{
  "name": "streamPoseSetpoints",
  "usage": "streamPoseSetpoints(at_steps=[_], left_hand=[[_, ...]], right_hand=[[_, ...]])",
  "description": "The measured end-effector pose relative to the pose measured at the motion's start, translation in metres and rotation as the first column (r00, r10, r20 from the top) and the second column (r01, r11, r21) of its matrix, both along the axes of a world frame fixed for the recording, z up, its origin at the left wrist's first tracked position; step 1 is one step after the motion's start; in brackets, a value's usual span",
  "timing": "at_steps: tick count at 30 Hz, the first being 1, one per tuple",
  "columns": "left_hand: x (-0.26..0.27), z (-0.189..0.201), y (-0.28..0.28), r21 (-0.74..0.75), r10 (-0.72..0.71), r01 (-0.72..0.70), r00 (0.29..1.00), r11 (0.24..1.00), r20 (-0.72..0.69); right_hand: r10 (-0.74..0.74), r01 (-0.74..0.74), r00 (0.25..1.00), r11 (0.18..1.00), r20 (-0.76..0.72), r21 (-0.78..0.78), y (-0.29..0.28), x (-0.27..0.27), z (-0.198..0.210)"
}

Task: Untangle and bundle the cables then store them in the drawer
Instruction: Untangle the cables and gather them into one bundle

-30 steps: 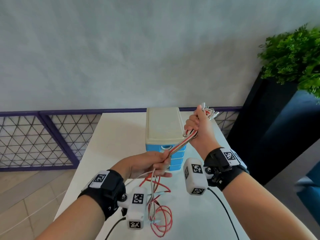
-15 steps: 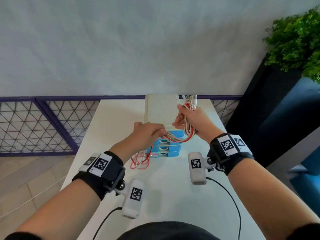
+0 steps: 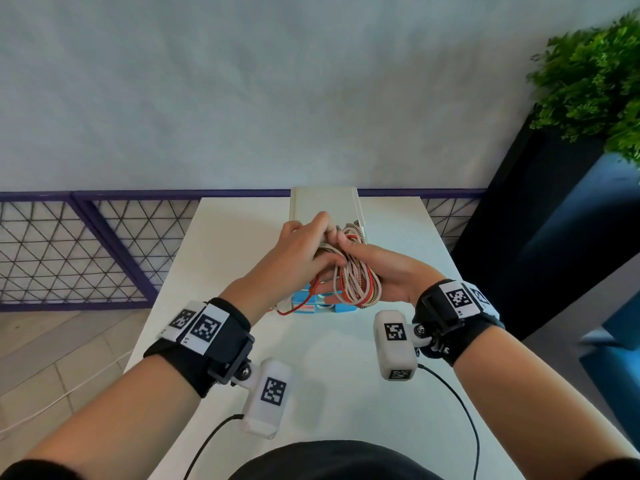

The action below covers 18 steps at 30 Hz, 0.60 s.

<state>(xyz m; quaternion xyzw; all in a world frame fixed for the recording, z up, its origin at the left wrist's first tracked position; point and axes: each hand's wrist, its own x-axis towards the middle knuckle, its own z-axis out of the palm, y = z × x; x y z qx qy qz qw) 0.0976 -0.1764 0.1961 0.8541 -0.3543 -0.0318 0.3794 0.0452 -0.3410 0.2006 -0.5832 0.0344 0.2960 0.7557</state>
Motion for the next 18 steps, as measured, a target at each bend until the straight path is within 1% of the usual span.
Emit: streamPoseSetpoints(at_steps=[2,4,6,8,11,13,14,15,17,18], left_hand=[[0.001,0.000,0.003,0.036,-0.008,0.007,1.000,0.999,0.015],[0.000,-0.001,0.005,0.061,-0.032,0.032,0.999,0.998,0.005],[0.000,-0.001,0.006,0.047,-0.073,0.072,0.997,0.996,0.016],[-0.001,-0.001,0.006,0.056,-0.096,0.093,0.994,0.994,0.055],[0.000,-0.001,0.007,0.120,-0.118,0.116,0.993,0.986,0.005],[0.003,-0.002,0.008,0.181,-0.126,0.132,0.991,0.975,-0.044],[0.004,-0.003,0.009,0.233,-0.122,0.130,0.991,0.964,-0.045],[0.005,-0.005,0.009,0.308,-0.116,0.115,0.993,0.944,-0.015],[0.005,-0.009,0.009,0.478,-0.087,0.042,0.994,0.878,0.073],[0.005,-0.012,0.009,0.518,-0.058,0.007,0.995,0.856,0.083]], right_hand=[[0.029,-0.029,1.000,1.000,-0.011,0.007,0.000,-0.002,-0.002],[0.060,-0.060,0.998,0.998,-0.021,-0.031,-0.002,-0.002,-0.004],[0.068,-0.069,0.998,0.994,-0.019,-0.086,-0.003,-0.002,-0.004],[0.067,-0.062,0.998,0.983,0.022,-0.172,-0.003,-0.003,-0.001],[0.080,-0.039,0.992,0.934,0.102,-0.354,-0.001,-0.004,0.003],[0.091,-0.027,0.989,0.890,0.119,-0.455,-0.002,-0.003,0.004],[0.093,-0.021,0.988,0.871,0.124,-0.491,-0.003,-0.002,0.005],[0.087,-0.009,0.988,0.859,0.128,-0.511,-0.005,-0.002,0.006],[0.045,0.039,0.988,0.850,0.145,-0.526,-0.008,-0.001,0.007],[0.015,0.071,0.988,0.844,0.155,-0.531,-0.009,-0.001,0.008]])
